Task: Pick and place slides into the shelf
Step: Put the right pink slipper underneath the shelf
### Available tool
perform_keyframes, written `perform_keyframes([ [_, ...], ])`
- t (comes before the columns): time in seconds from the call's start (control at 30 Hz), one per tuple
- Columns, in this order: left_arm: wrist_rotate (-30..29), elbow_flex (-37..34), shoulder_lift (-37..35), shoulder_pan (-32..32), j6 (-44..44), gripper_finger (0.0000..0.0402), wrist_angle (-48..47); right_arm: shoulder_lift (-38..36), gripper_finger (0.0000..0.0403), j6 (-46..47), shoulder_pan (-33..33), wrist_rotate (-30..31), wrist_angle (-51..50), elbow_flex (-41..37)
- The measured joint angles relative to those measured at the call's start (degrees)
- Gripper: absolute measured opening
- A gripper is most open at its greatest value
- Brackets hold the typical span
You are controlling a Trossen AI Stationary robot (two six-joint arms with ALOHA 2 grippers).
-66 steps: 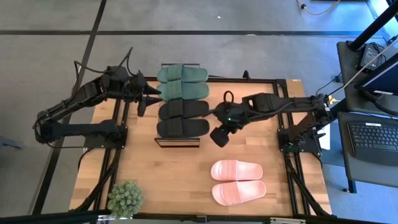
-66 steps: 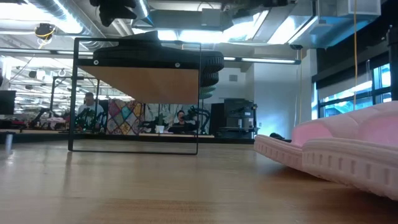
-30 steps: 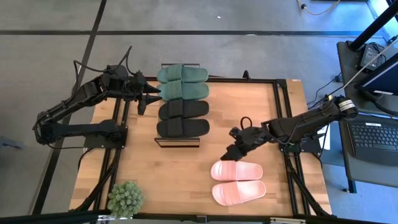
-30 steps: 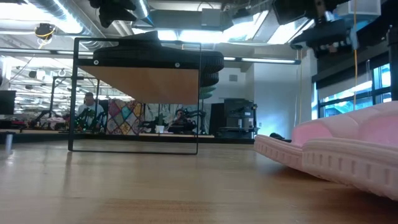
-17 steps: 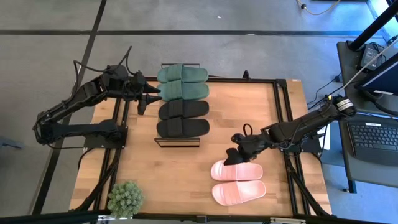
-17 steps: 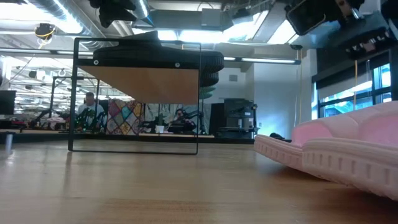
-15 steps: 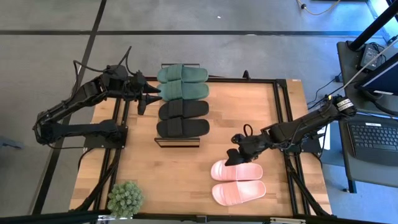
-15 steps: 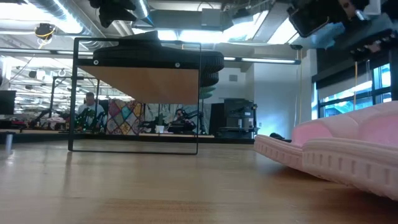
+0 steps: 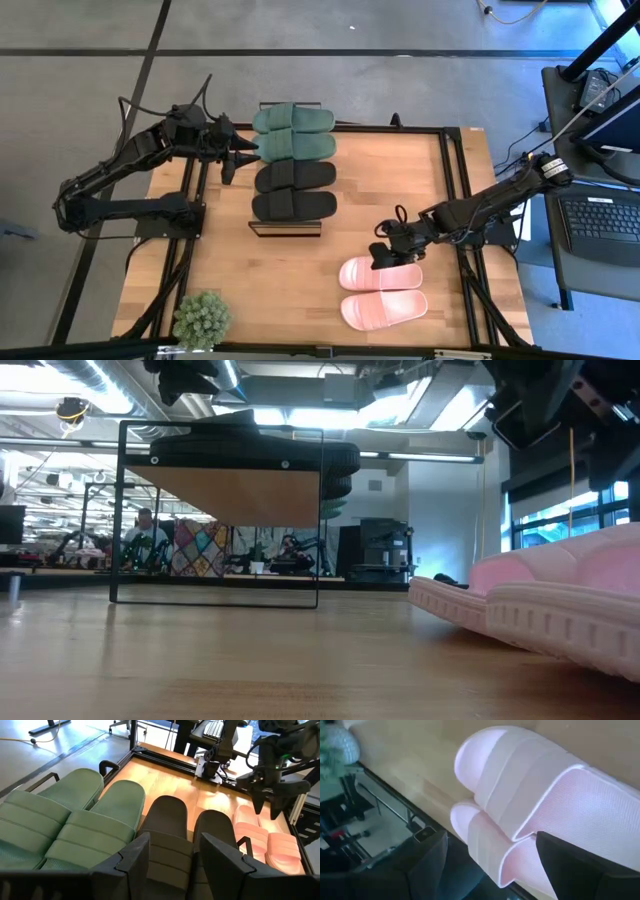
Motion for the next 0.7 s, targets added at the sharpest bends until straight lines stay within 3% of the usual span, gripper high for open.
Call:
perform_keyframes([
  [0.27, 0.0, 0.0, 0.0, 0.0, 0.0, 0.0165, 0.0, 0.0, 0.0306, 2.2, 0.3, 2.2, 14.4, -7.9],
  [0.7, -0.1, 0.0, 0.0, 0.0, -0.1, 0.0165, -0.1, 1.1, 0.0306, 3.6, 0.7, 2.1, 20.9, -13.1],
])
